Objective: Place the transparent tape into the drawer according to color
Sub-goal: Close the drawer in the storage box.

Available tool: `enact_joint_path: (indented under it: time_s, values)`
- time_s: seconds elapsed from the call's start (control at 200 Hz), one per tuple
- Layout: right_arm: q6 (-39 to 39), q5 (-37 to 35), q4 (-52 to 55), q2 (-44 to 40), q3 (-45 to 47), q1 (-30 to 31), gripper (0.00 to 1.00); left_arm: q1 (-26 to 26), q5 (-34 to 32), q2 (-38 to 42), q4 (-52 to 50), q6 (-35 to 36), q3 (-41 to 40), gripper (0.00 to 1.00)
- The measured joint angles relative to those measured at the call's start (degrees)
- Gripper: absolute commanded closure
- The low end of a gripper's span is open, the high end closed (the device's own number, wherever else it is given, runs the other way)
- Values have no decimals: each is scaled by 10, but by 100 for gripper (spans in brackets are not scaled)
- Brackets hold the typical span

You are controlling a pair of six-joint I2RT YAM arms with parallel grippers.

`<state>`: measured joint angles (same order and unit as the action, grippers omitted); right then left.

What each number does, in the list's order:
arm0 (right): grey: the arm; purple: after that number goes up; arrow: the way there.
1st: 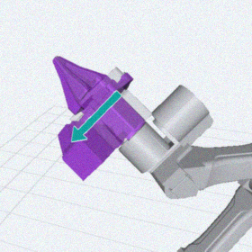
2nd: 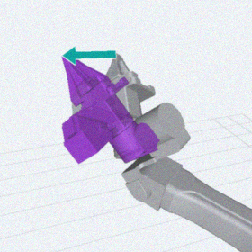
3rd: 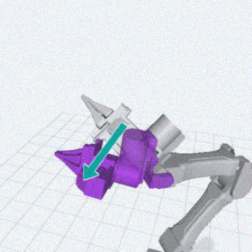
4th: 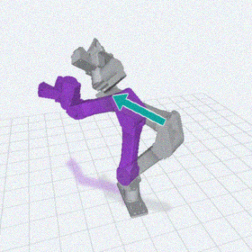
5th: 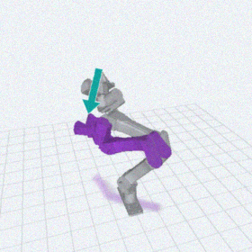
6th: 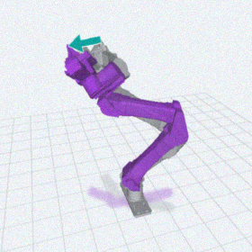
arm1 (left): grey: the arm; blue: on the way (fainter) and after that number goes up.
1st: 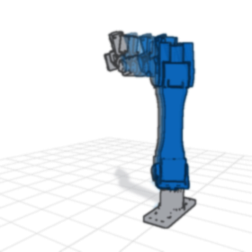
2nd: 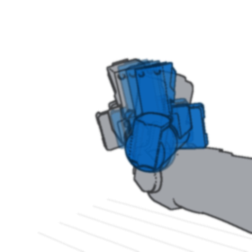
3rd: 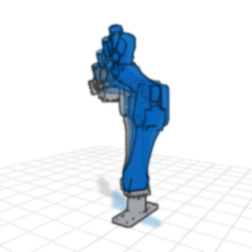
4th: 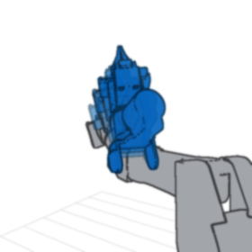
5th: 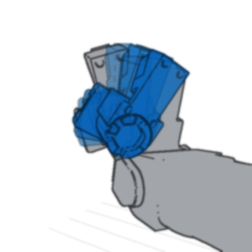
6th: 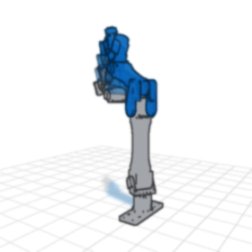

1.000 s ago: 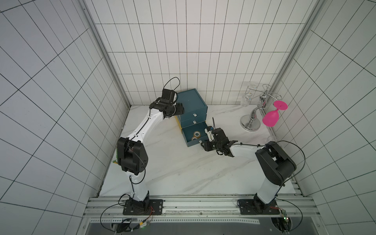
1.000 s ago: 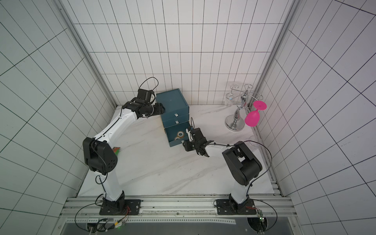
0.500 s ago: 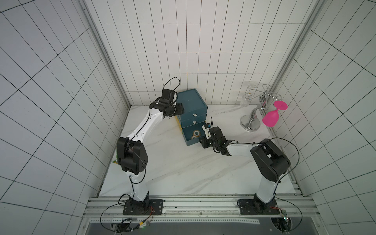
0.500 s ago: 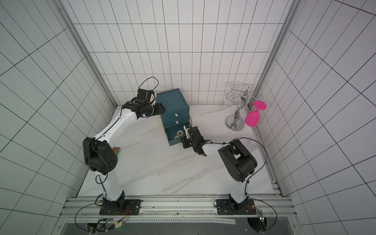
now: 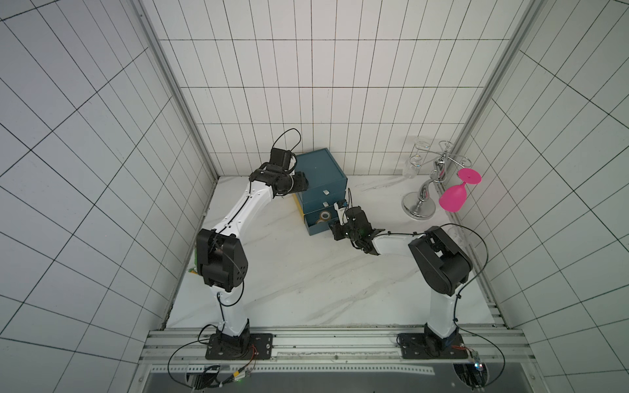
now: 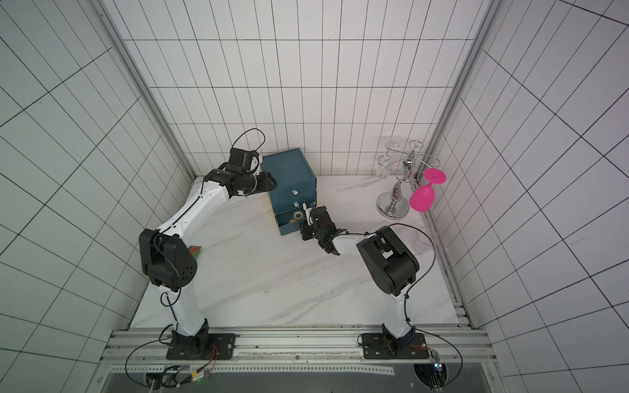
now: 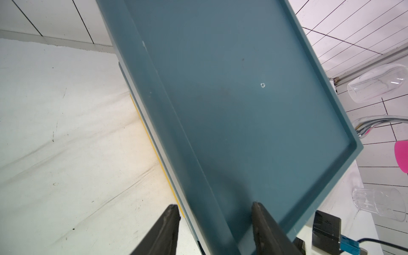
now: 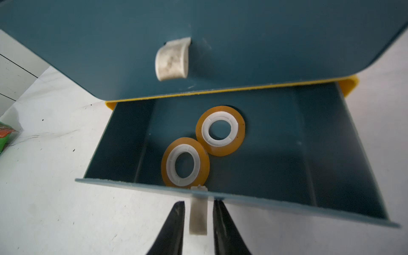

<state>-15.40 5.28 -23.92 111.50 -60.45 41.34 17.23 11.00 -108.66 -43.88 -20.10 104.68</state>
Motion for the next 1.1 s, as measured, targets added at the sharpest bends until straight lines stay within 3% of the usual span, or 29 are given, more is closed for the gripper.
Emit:
enact_joint_path:
  time_s: [0.52, 1.099]
  values:
    - [20, -20, -28, 75, -84, 0, 76, -1, 7, -2, -2, 3, 3, 46]
    - [10, -34, -54, 97, -110, 0, 77, -1, 13, -5, -3, 6, 7, 47]
